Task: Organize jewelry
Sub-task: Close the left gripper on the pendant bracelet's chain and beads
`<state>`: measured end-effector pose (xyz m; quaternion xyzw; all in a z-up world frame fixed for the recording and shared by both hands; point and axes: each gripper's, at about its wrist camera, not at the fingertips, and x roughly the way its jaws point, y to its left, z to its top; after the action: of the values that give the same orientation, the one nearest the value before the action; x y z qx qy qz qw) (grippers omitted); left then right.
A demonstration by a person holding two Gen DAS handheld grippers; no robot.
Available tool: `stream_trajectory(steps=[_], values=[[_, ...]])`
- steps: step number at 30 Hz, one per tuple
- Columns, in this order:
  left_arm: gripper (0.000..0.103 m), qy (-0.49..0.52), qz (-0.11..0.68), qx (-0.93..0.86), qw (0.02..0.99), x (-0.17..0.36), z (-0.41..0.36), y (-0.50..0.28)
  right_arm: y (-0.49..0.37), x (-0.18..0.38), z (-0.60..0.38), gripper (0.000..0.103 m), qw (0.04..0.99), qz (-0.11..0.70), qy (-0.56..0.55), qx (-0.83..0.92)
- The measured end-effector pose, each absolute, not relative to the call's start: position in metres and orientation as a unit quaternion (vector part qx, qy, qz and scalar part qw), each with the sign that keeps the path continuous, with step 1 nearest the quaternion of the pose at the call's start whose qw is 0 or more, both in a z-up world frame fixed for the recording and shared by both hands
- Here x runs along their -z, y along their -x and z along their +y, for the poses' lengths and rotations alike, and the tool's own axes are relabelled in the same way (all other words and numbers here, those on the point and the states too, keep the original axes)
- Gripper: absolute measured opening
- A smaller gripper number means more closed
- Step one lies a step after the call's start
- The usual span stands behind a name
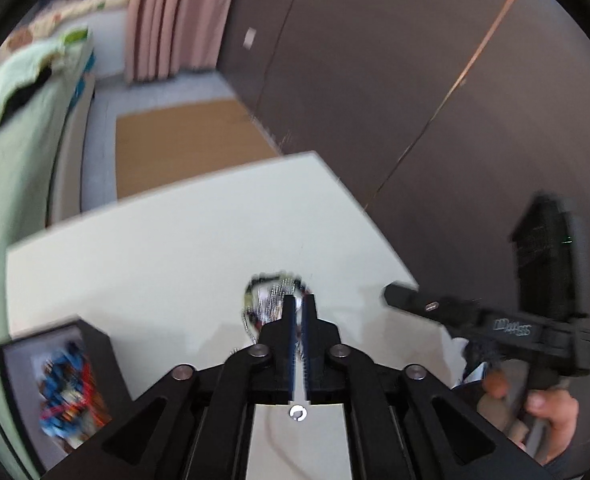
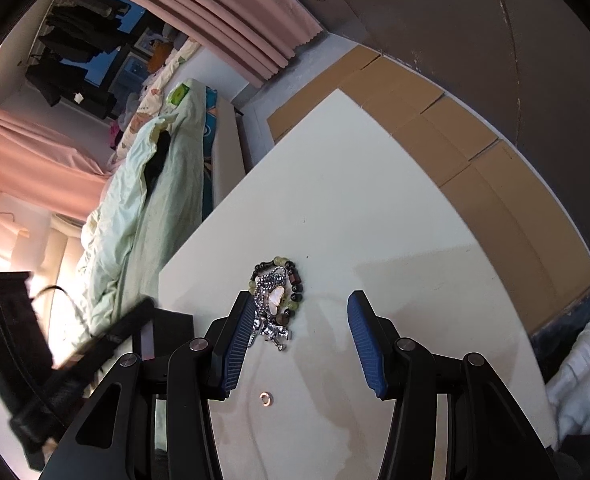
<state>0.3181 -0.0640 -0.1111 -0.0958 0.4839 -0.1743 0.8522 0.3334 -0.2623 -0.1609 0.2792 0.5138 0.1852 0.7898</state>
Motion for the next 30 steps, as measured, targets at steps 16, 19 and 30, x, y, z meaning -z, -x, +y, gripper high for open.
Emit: stream_trajectory(steps=[16,19,30], values=[[0.047,0.121,0.522,0.112,0.837,0.166,-0.07,-0.328,-0.333,0.157,-0.276,0.05,0.792,0.504,-0.289,-0.188],[0.047,0.111,0.525,0.102,0.838,0.17,-0.074,-0.326,-0.333,0.157,-0.273,0.05,0.791,0.506,-0.285,-0.192],[0.047,0.065,0.541,0.094,0.833,0.179,-0.082,-0.317,-0.334,0.157,-0.275,0.05,0.791,0.507,-0.284,-0.192]])
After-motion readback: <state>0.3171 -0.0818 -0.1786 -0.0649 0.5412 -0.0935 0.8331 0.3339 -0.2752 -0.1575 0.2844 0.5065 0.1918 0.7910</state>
